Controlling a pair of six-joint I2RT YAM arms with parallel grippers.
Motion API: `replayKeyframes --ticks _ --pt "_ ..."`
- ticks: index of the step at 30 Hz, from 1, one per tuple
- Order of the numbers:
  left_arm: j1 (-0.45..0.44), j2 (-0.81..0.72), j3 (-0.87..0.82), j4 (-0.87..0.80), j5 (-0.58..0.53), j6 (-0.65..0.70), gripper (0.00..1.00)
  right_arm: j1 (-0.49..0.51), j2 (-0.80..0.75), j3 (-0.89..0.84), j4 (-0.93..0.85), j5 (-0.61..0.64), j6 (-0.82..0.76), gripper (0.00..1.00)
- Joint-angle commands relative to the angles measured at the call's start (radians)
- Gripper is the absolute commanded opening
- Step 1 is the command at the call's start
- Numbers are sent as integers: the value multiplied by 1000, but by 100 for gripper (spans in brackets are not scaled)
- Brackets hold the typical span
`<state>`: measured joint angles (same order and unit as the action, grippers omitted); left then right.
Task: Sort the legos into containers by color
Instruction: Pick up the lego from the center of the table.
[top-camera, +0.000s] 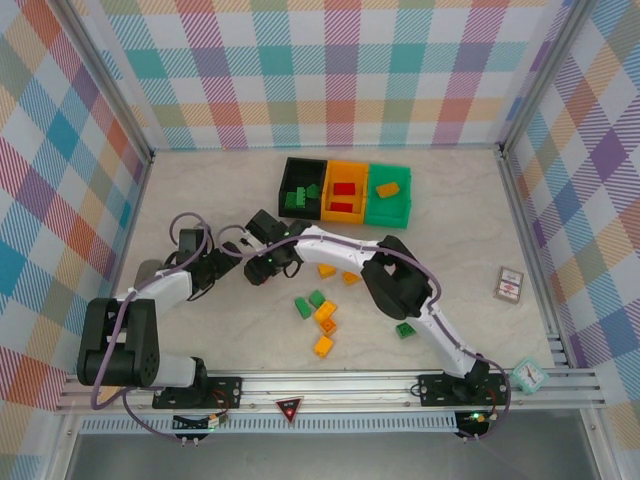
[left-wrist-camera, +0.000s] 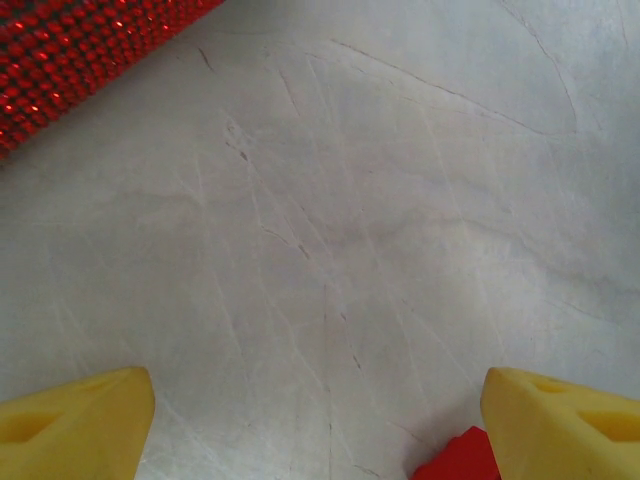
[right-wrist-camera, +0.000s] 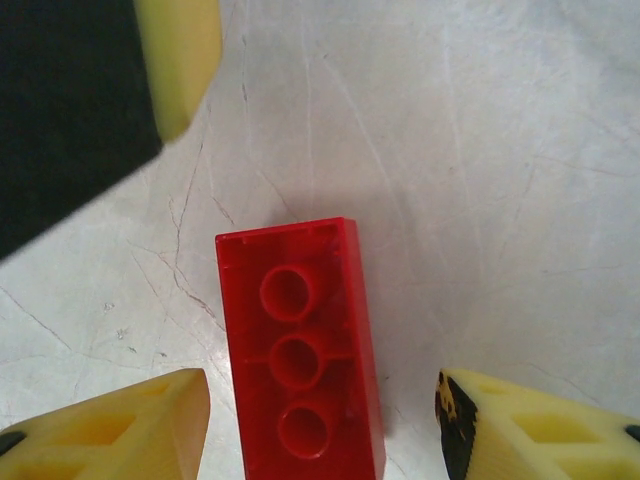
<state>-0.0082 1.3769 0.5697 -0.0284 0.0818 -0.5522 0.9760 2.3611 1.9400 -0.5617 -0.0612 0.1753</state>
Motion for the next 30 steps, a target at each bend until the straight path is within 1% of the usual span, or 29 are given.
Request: replayKeyframes --ticks 1,7,11,13,15,20,24,27,30 --pt "17 -20 -11 12 16 -19 85 10 33 42 -33 2 -8 62" --pt "19 -22 -13 20 29 -17 85 26 55 68 -59 20 -18 61" --pt "19 -17 -8 17 33 -13 85 26 43 43 -51 37 -10 52" --pt "19 -17 -10 21 33 -12 85 26 29 20 -36 47 -4 46" --pt "19 -16 -8 16 28 -12 85 25 19 12 -35 42 -2 44" --pt "18 -7 -6 20 39 -9 85 7 -48 -63 26 6 16 43" --pt "18 -6 -2 24 65 1 85 -22 -138 -143 71 33 28 42" --pt "19 -10 -2 21 64 13 85 -61 -211 -201 98 53 47 41" --pt "18 -4 0 29 88 18 85 -109 -283 -266 138 91 68 41"
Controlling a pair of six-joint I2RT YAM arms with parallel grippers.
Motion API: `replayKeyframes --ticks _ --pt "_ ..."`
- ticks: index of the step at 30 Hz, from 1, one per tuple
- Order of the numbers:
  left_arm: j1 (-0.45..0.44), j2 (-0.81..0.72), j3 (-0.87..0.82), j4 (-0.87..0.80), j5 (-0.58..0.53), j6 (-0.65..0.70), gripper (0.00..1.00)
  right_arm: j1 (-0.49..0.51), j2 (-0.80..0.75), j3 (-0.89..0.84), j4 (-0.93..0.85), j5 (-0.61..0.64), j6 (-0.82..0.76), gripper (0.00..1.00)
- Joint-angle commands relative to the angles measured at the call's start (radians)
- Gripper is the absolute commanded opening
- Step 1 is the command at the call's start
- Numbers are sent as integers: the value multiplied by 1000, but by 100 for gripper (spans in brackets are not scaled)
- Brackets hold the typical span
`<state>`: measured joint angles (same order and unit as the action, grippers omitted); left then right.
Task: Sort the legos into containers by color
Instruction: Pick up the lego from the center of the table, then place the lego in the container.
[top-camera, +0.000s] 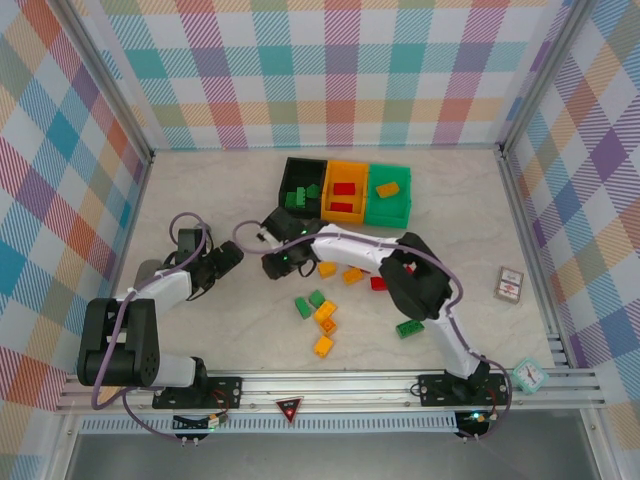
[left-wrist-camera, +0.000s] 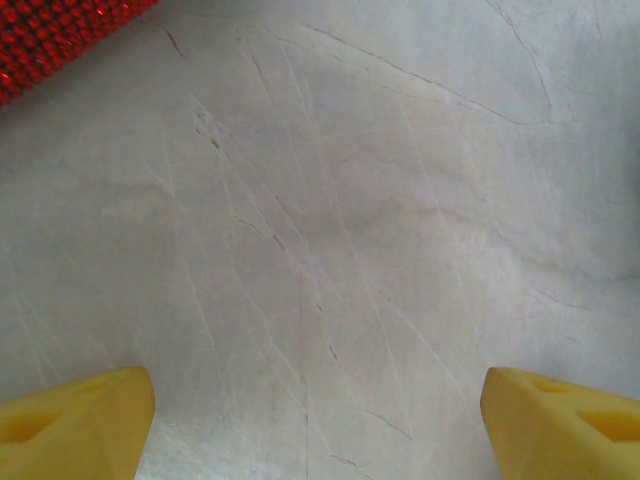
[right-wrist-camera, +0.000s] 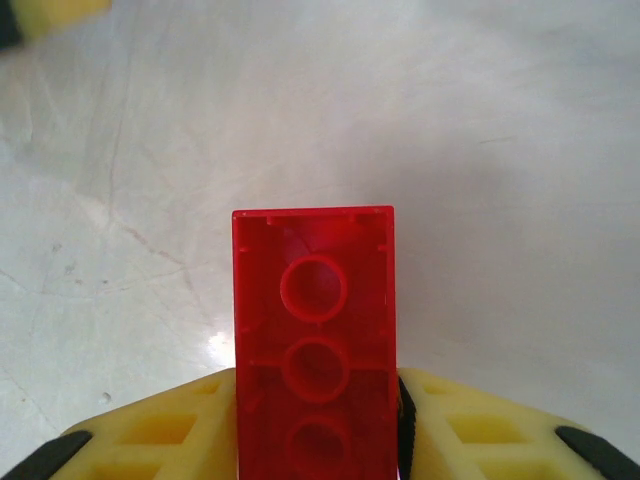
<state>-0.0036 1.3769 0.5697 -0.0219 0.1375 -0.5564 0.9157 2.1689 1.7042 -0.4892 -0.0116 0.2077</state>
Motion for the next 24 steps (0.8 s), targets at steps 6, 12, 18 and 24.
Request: replayKeyframes --ticks 6,12,18,24 --pt "13 -7 -2 37 68 31 85 -191 -181 -128 145 7 98 41" --pt "14 -29 -11 48 76 38 85 -309 -174 -87 126 41 135 41" --pt "14 -28 -10 51 81 41 85 -342 -144 -27 79 150 108 46" --pt "14 -35 -14 61 92 45 86 -346 -149 -20 51 140 91 58"
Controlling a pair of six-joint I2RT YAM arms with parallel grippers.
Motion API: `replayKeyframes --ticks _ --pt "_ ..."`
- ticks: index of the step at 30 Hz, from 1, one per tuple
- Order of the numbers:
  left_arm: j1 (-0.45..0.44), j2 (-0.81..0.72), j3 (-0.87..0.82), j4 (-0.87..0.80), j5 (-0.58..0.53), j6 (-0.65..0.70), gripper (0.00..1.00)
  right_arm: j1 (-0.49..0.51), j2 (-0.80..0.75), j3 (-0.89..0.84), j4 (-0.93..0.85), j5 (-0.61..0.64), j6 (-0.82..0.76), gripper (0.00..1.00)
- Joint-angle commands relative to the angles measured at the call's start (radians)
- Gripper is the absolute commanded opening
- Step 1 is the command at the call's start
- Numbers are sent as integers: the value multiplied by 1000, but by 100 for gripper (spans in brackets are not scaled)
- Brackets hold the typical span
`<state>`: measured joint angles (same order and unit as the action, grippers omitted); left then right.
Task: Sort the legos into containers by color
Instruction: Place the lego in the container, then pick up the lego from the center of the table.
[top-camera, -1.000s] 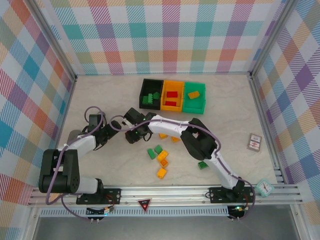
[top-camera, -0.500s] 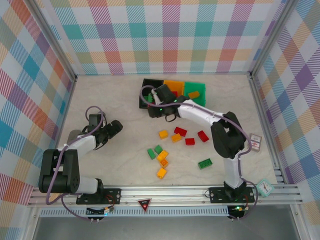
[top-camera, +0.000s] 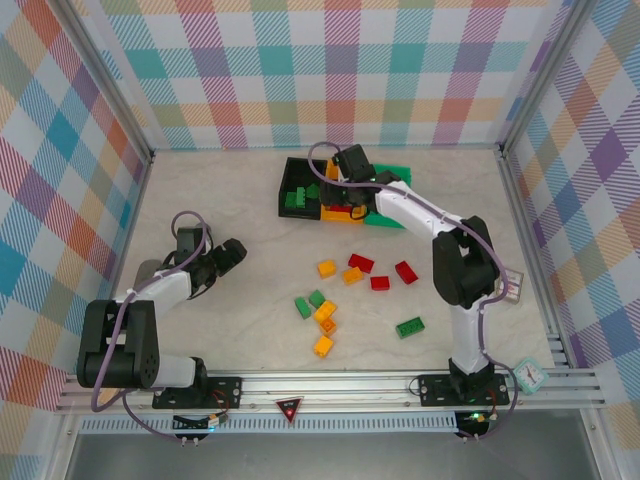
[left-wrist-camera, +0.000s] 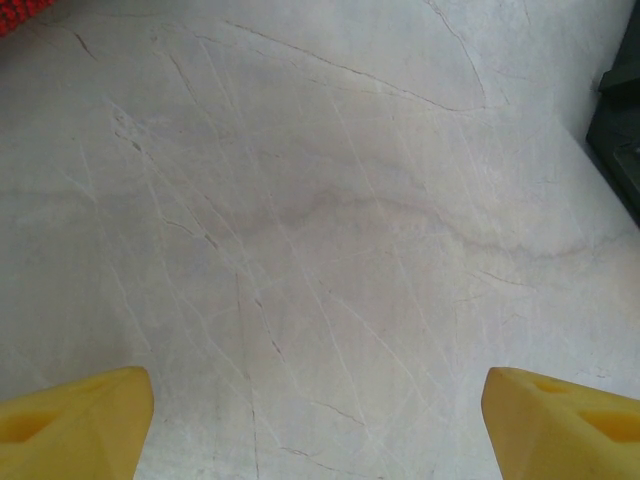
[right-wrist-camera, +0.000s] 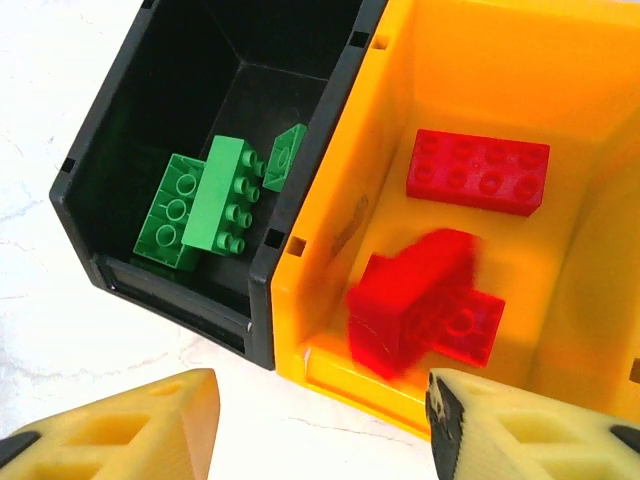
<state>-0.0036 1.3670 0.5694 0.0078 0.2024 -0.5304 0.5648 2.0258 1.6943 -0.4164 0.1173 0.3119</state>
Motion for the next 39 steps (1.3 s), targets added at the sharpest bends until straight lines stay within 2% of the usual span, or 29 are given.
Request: replayKeyframes --ticks 1,6,13,20,26,30,34,39 --pt "13 -26 -16 34 31 20 86 5 -23 -42 -10 6 -11 59" --pt "13 -22 -21 61 62 22 86 5 -133 -218 51 -43 -15 59" --pt "-18 19 -37 206 210 27 86 4 -318 -464 84 -7 -26 59" --pt "-159 65 37 141 188 107 87 -17 -451 -617 102 56 -33 61" --pt "-357 63 100 53 90 151 87 -58 -504 -706 123 49 -30 61" --pt "-487 71 171 -69 23 214 87 -76 -554 -773 159 45 -37 61" --pt "-569 129 263 -170 18 255 86 -85 -580 -840 215 86 -72 61" --pt "-628 275 405 -309 -1 267 85 -86 -620 -918 283 138 -88 61"
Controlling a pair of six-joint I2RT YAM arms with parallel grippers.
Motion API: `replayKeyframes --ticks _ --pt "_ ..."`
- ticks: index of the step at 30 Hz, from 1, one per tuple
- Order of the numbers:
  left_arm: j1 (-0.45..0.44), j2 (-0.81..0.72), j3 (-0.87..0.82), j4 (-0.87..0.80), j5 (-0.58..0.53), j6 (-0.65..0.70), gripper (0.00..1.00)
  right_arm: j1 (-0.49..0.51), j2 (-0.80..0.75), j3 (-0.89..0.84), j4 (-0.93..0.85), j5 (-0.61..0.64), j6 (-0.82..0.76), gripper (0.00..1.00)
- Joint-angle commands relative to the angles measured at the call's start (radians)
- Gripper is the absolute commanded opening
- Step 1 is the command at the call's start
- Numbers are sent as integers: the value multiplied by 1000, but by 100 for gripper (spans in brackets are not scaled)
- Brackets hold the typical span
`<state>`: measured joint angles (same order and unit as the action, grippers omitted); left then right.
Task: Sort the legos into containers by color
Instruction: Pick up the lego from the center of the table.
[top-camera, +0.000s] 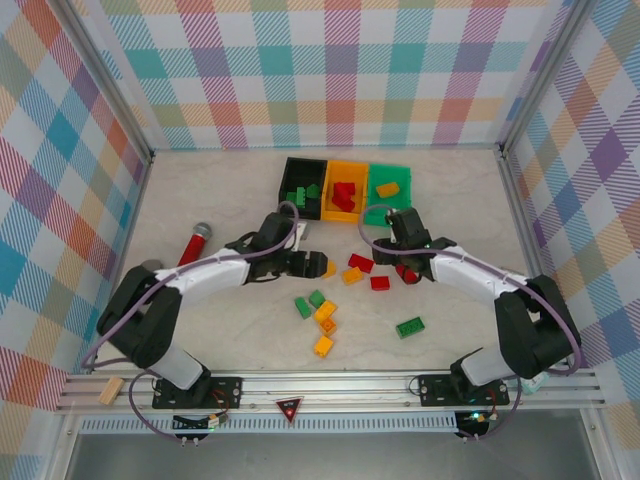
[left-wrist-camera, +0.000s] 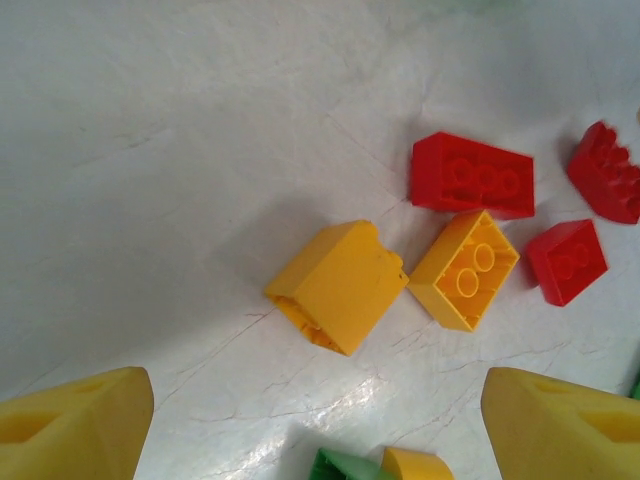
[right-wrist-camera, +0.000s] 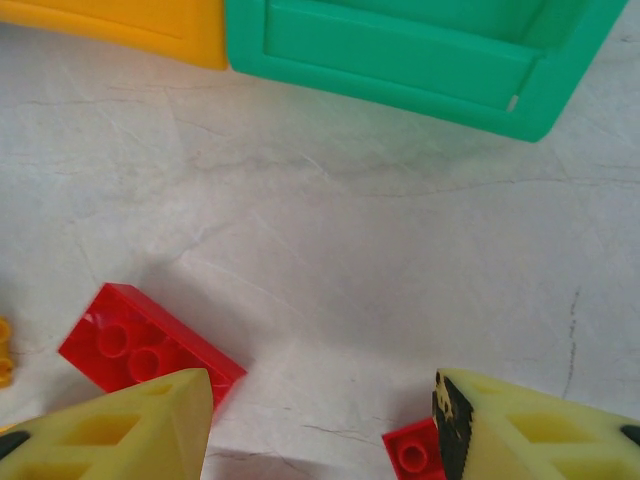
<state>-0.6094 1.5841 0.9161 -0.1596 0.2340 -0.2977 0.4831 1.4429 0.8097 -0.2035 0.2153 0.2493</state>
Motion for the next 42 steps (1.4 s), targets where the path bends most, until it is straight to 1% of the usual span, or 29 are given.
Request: replayKeyframes --ticks 1,4,10,13,16,17,21,24,26,29,30,36,42 --pt "-33 86 84 -165 -37 34 85 -5 -49 -47 84 35 -25 61" --pt "-64 157 155 -210 -56 33 85 -4 -69 -74 109 40 -21 61" --pt "-113 273 301 -339 -138 43 84 -5 -105 -100 113 10 0 61" --pt "-119 332 359 -393 -165 44 78 -4 -122 -109 125 2 5 61" --pt "-119 367 385 -399 -155 30 78 -5 -119 -103 126 -16 4 61" --pt "-119 375 393 -404 -150 30 74 -5 -118 -103 123 -14 4 61" --pt "-122 394 413 -413 -160 27 73 -5 -128 -101 117 -3 0 61" --pt "-122 407 433 -420 -139 27 62 -5 -142 -115 131 -7 7 61" --pt "-122 406 429 -401 -117 22 61 -5 -144 -120 140 -23 16 61" --pt "-123 419 451 -407 -117 22 59 -5 -153 -132 158 -40 24 61" --pt "-124 421 459 -413 -117 22 57 -5 -156 -135 163 -39 25 61" --pt "-125 388 480 -409 -119 17 56 -5 -171 -150 181 -35 38 62" --pt "-128 373 570 -417 -125 15 55 -6 -218 -185 221 -44 60 62"
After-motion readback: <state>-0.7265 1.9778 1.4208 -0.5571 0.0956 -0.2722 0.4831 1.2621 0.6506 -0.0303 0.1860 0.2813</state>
